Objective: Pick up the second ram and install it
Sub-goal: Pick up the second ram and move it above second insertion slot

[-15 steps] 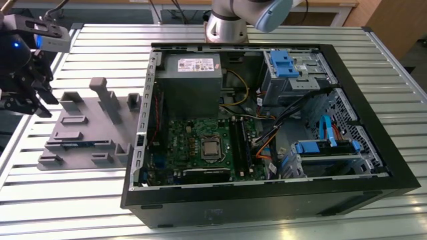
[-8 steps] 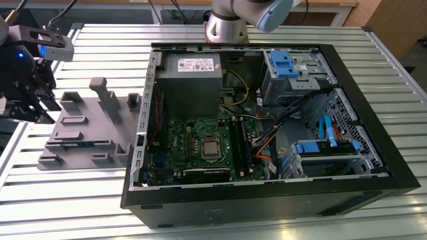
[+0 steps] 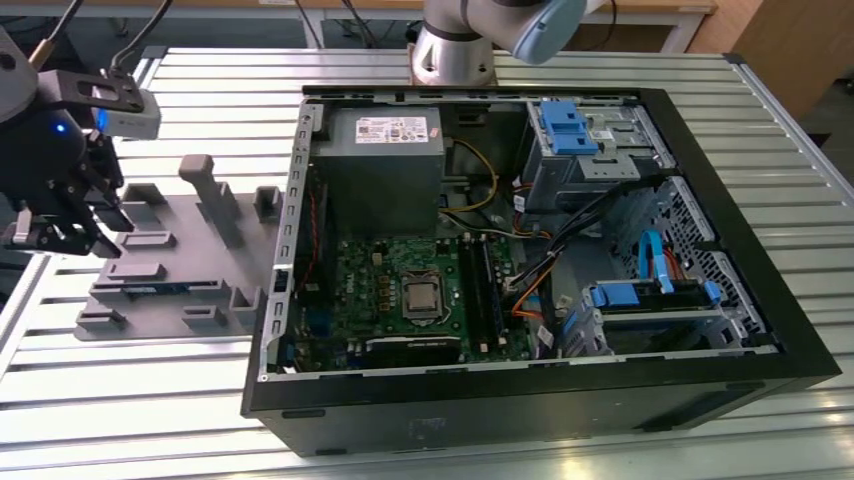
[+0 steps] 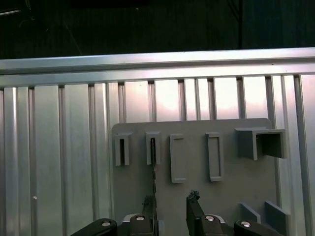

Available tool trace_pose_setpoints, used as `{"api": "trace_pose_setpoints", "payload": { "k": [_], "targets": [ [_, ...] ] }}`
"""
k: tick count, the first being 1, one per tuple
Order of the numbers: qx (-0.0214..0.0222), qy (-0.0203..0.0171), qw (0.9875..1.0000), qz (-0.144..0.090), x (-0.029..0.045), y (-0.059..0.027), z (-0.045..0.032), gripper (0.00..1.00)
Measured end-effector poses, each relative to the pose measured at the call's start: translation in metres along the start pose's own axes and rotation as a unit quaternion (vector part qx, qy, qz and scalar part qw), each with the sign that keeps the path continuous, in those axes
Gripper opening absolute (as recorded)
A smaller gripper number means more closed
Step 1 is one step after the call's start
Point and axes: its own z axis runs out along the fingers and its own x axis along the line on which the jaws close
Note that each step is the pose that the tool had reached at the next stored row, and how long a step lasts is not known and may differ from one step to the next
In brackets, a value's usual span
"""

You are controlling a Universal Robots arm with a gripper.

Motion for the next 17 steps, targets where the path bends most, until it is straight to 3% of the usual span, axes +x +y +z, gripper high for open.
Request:
{"api": "trace_pose_setpoints", "payload": {
  "k": [10,17],
  "targets": [
    [0.0003,0.0000,1.0000,0.000,0.0088,-0.0023,0.0180,0.39],
    [0.0002,0.0000,1.0000,0.000,0.0093,-0.0047,0.0305,0.39]
  ]
}}
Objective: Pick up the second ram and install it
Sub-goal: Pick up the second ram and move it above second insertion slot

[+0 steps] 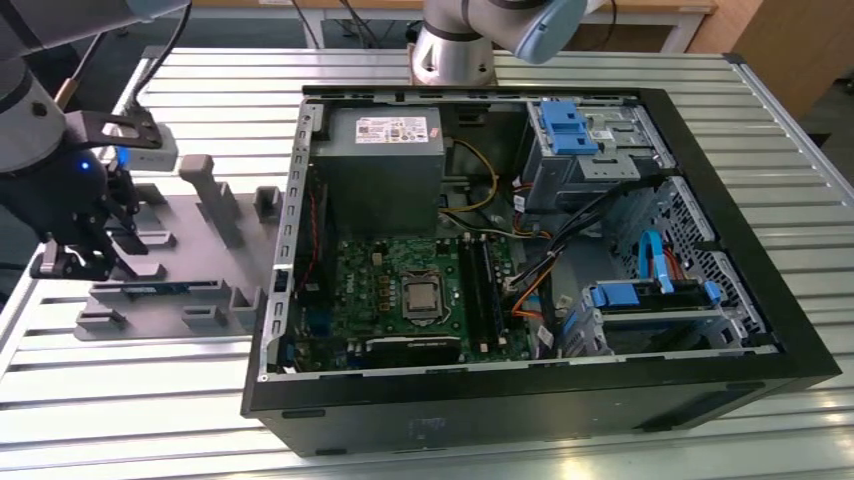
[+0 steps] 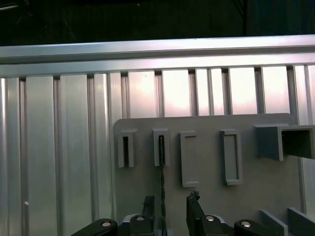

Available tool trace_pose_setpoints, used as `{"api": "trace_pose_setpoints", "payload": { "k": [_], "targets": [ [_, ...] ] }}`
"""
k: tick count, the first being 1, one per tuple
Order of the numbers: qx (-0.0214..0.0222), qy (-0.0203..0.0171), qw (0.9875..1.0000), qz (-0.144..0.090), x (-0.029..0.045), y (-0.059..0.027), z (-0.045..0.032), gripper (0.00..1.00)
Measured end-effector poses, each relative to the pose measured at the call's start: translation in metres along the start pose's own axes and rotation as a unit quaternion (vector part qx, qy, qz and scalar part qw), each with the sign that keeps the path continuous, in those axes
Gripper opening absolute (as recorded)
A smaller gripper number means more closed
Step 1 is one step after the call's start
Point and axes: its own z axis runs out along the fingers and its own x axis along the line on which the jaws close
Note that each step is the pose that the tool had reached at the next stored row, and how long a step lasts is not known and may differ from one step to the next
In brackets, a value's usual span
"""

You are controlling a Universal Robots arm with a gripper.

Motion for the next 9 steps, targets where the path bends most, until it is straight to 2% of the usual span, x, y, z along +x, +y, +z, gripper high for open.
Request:
{"api": "trace_pose_setpoints", "payload": {
  "k": [9],
  "targets": [
    [0.0000,0.0000,1.0000,0.000,0.0005,-0.0012,0.0164,0.39]
  ]
}}
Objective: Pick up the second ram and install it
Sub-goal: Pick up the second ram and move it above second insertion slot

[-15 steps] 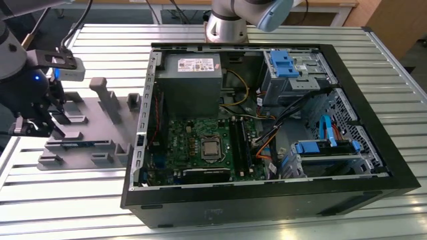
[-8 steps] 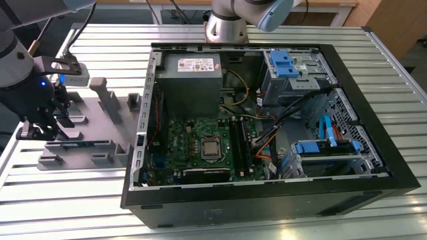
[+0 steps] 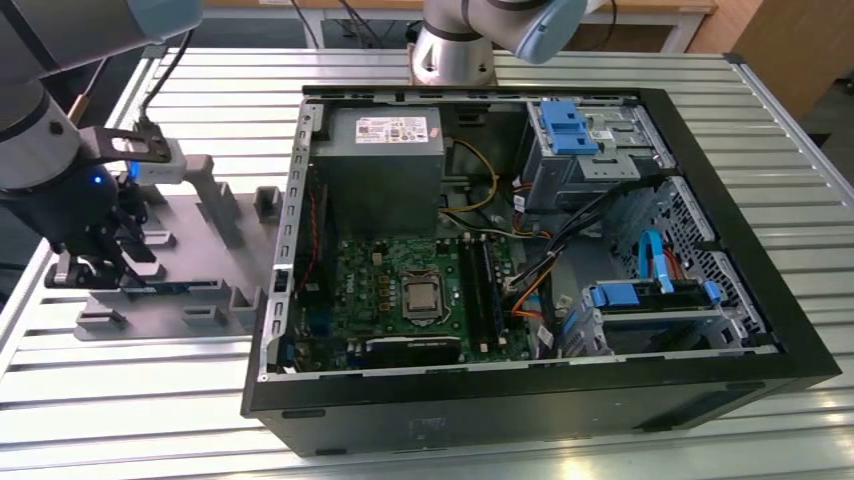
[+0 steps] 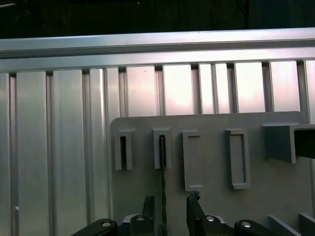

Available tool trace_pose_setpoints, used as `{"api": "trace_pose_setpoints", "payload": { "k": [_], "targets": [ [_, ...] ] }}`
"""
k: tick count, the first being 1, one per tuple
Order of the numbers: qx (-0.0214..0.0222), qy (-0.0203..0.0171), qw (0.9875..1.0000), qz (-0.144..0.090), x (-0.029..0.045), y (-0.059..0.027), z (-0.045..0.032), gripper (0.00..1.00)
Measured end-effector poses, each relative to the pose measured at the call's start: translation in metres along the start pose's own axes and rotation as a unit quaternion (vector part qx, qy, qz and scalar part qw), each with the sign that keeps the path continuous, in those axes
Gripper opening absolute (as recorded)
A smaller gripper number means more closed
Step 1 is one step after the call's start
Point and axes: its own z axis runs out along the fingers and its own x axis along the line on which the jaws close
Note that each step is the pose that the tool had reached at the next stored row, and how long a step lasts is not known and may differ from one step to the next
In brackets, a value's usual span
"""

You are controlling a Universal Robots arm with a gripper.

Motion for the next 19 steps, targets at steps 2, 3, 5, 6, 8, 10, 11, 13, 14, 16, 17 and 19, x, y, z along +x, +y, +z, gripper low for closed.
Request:
{"api": "trace_pose_setpoints", "payload": {
  "k": [2,3,5,6,8,10,11,13,14,16,17,19],
  "targets": [
    [0.0000,0.0000,1.0000,0.000,0.0001,-0.0002,0.0036,0.39],
    [0.0000,0.0000,1.0000,0.000,0.0002,-0.0003,0.0054,0.39],
    [0.0000,0.0000,1.0000,0.000,0.0003,-0.0005,0.0091,0.39],
    [0.0000,0.0000,1.0000,0.000,0.0004,-0.0005,0.0109,0.39],
    [0.0000,0.0000,1.0000,0.000,0.0004,-0.0006,0.0145,0.39],
    [0.0005,0.0000,1.0000,0.000,0.0006,-0.0008,0.0180,0.38],
    [0.0010,-0.0001,1.0000,0.000,0.0007,-0.0009,0.0197,0.38],
    [0.0021,-0.0001,1.0000,0.000,0.0007,-0.0009,0.0228,0.31],
    [0.0025,-0.0002,1.0000,0.000,0.0008,-0.0009,0.0243,0.31],
    [0.0027,-0.0001,1.0000,-0.001,0.0009,-0.0009,0.0256,0.31],
    [0.0026,0.0000,1.0000,-0.001,0.0009,-0.0009,0.0257,0.31],
    [0.0028,-0.0001,1.0000,-0.001,0.0008,-0.0009,0.0265,0.31]
  ]
}}
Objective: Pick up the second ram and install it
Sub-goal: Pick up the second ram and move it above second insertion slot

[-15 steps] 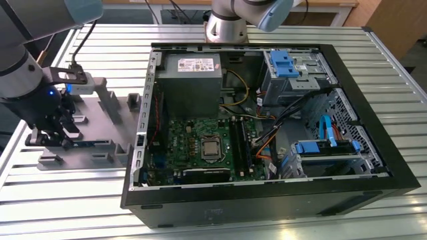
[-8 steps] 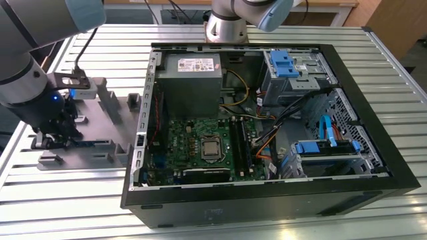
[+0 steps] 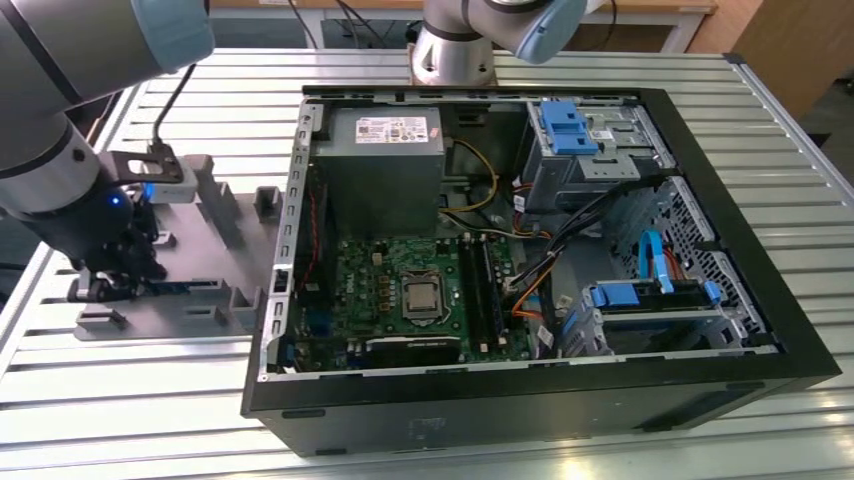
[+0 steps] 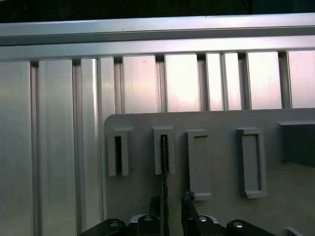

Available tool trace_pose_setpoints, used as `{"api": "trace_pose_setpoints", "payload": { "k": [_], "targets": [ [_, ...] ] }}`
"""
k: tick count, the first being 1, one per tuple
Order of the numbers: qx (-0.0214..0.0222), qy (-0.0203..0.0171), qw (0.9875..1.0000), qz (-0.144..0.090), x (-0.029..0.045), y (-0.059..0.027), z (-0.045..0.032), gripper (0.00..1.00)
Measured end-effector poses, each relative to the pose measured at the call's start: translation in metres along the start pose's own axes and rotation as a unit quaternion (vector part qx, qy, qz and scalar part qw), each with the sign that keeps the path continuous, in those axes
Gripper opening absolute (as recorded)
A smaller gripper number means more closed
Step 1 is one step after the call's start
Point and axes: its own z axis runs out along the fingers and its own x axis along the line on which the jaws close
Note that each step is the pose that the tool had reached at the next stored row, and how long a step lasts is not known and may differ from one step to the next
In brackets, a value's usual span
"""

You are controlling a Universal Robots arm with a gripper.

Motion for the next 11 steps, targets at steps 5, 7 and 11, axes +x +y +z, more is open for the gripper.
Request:
{"api": "trace_pose_setpoints", "payload": {
  "k": [5,7,11],
  "targets": [
    [0.0001,0.0001,1.0000,-0.002,0.0001,0.0000,0.0028,0.31],
    [0.0002,0.0001,1.0000,-0.003,0.0001,-0.0001,0.0033,0.31],
    [0.0002,0.0001,1.0000,-0.003,0.0001,-0.0001,0.0037,0.23]
  ]
}}
